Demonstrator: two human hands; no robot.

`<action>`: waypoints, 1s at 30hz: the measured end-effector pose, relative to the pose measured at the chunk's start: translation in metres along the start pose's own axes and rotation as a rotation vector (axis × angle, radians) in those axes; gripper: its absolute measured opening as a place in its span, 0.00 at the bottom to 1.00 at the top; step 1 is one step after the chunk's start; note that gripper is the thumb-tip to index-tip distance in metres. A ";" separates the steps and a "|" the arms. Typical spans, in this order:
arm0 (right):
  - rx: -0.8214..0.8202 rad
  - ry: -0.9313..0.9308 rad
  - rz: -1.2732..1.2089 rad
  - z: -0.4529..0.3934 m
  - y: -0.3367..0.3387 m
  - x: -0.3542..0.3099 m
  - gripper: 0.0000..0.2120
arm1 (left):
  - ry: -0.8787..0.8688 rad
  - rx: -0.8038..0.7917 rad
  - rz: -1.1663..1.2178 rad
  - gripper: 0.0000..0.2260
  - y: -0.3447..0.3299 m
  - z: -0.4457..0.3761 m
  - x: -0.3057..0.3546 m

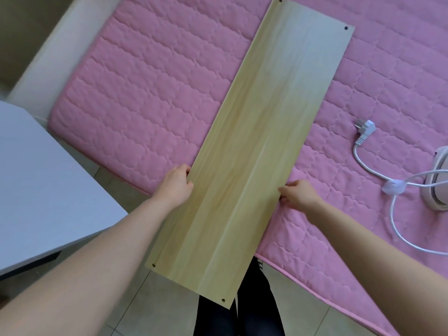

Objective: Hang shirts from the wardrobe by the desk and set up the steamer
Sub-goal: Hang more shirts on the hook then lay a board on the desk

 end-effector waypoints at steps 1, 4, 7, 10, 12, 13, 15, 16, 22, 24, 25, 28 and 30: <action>0.021 0.020 0.000 -0.008 0.006 -0.009 0.07 | -0.007 0.002 -0.001 0.17 0.000 -0.009 0.006; 0.085 0.031 -0.042 -0.034 0.018 -0.027 0.13 | -0.005 0.033 0.047 0.20 0.002 -0.036 0.027; 0.121 0.051 0.033 -0.045 0.017 -0.035 0.17 | 0.046 0.030 0.097 0.22 0.001 -0.054 0.044; 0.159 0.117 0.226 -0.031 0.013 -0.041 0.19 | 0.106 0.005 0.130 0.23 -0.004 -0.063 0.042; 0.155 0.117 0.266 -0.024 0.009 -0.034 0.20 | 0.127 -0.008 0.143 0.22 -0.004 -0.063 0.039; 0.138 0.108 0.273 -0.022 0.006 -0.029 0.17 | 0.139 -0.010 0.147 0.22 -0.004 -0.061 0.036; 0.097 0.082 0.270 -0.014 0.002 -0.017 0.10 | 0.168 -0.012 0.151 0.21 -0.005 -0.054 0.031; 0.079 0.071 0.266 -0.008 -0.001 -0.012 0.09 | 0.178 -0.011 0.148 0.21 -0.006 -0.049 0.028; -0.020 0.065 0.318 0.037 -0.036 0.020 0.12 | 0.227 -0.030 0.159 0.21 -0.004 -0.008 0.009; -0.013 0.020 0.246 0.045 -0.041 0.031 0.15 | 0.237 -0.038 0.167 0.20 0.001 0.006 0.004; -0.013 0.004 0.215 0.049 -0.043 0.035 0.15 | 0.239 -0.034 0.177 0.19 0.004 0.013 0.003; -0.074 -0.037 0.114 0.062 -0.055 0.041 0.08 | 0.215 -0.008 0.223 0.15 0.019 0.034 0.003; -0.126 -0.064 0.037 0.071 -0.065 0.042 0.04 | 0.179 0.030 0.247 0.14 0.031 0.046 0.005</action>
Point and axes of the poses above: each hand's wrist, its own z-axis away from the middle knuckle, its own y-axis out of the back of the hand, x = y × z, the point moved 8 cm from there along -z, towards the middle knuckle, and after that the axes turned 10 degrees about x, right-handed, at the moved point
